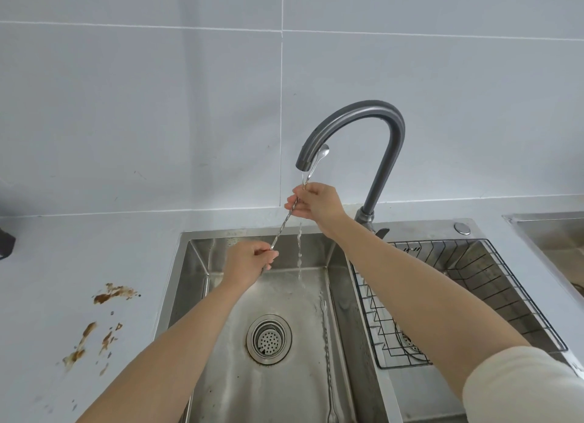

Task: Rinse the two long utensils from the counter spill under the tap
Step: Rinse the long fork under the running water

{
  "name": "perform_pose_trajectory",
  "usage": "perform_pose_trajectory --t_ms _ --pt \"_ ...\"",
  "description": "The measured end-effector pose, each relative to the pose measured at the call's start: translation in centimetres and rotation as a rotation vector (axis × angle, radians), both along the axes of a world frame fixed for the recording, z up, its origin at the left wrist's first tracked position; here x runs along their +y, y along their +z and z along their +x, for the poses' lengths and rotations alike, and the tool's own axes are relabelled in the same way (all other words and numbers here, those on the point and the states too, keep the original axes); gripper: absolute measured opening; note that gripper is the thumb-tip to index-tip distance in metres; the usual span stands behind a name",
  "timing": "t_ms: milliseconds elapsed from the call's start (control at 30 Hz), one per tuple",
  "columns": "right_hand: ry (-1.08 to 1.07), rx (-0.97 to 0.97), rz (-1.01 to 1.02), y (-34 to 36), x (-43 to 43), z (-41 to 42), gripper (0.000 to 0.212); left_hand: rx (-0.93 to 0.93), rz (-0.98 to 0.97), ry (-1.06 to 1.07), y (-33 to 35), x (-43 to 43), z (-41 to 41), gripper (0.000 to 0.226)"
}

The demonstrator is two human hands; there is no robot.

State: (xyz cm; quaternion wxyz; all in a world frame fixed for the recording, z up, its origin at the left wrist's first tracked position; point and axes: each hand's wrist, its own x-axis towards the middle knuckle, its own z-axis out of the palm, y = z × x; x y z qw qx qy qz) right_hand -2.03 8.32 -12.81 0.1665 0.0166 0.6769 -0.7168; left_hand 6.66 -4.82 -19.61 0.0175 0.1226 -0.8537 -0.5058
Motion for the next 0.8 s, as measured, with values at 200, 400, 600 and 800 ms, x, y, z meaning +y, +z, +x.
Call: perform_pose_trajectory --t_ms 200,400,600,800 --pt "-0.027 -0.055 0.004 0.2 0.2 -0.1 0.031 -0.010 0.054 -0.006 0.3 0.6 -0.8 0.009" --pt "-0.018 -0.039 0.035 0.3 0.3 -0.4 0.029 -0.001 0.114 -0.003 0.4 1.2 -2.7 0.010" --pt "0.021 -0.020 0.015 0.7 1.0 -0.9 0.017 0.052 0.079 -0.041 1.7 2.2 -4.5 0.023" --pt "0.039 -0.017 0.061 0.7 1.3 -1.1 0.012 0.054 0.134 -0.028 2.1 2.7 -5.8 0.038"
